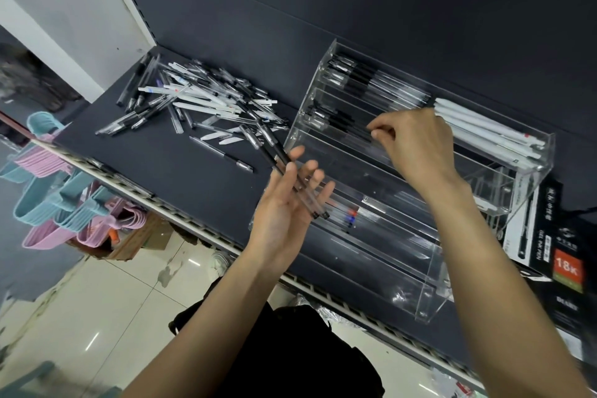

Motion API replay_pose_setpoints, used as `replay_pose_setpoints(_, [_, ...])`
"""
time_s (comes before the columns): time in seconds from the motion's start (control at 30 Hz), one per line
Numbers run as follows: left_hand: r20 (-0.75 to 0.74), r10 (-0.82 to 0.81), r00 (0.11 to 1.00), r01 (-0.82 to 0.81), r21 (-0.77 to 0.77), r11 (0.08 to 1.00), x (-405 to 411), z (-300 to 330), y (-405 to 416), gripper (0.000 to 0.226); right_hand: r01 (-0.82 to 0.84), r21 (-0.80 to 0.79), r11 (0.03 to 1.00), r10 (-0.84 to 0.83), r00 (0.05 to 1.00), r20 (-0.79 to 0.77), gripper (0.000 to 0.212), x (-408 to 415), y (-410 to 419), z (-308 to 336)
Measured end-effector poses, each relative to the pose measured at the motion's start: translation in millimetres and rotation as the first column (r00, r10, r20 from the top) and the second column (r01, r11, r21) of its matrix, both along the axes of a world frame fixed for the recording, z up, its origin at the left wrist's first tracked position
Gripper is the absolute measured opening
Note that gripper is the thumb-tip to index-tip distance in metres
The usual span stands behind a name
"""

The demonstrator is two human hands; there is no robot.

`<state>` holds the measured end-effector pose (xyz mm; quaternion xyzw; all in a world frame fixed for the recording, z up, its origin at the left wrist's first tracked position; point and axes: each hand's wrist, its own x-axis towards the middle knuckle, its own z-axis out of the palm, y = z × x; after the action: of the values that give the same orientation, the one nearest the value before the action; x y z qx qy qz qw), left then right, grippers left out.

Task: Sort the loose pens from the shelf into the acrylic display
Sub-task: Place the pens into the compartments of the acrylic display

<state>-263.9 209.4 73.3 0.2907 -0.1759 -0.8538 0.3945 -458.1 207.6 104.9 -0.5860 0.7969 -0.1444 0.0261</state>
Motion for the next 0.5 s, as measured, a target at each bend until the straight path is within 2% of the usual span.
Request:
replay_pose_setpoints(0.17, [0.042,0.016,0.999,-0.017,0.03,0.999,-2,4,-1,0.031,-0.015,0.035,0.999,0.016,0.999,-0.03,0.019,1,-4,-4])
replay_pose_setpoints(0.27, [0.039,0.021,0.999,-0.023,0.044,0.999,-8,8,-3,0.03,-0.017,-0.028,0.999,0.016,0.999,-0.046,0.021,7,1,3])
replay_pose_setpoints(0.3, [0.034,0.025,0.999,-0.027,0.045,0.999,-10,9,-4,0.03,-0.03,-0.076,0.997,0.029,0.999,-0.017,0.021,11,5,8])
replay_pose_setpoints(0.37, [0.012,0.036,0.999,-0.037,0.039,0.999,-15,13,-4,0.031,-0.088,-0.13,0.988,0.106,0.985,0.139,0.019,24,18,19])
replay_pose_setpoints(0.43, [-0.061,0.042,0.997,-0.04,0.036,0.999,-19,17,-3,0.032,-0.155,-0.068,0.986,0.168,0.937,0.306,0.021,42,33,25])
replay_pose_setpoints(0.5, [-0.144,0.032,0.989,-0.027,0.033,0.999,-23,22,0,0.033,-0.192,-0.02,0.981,0.187,0.916,0.355,0.021,53,44,21])
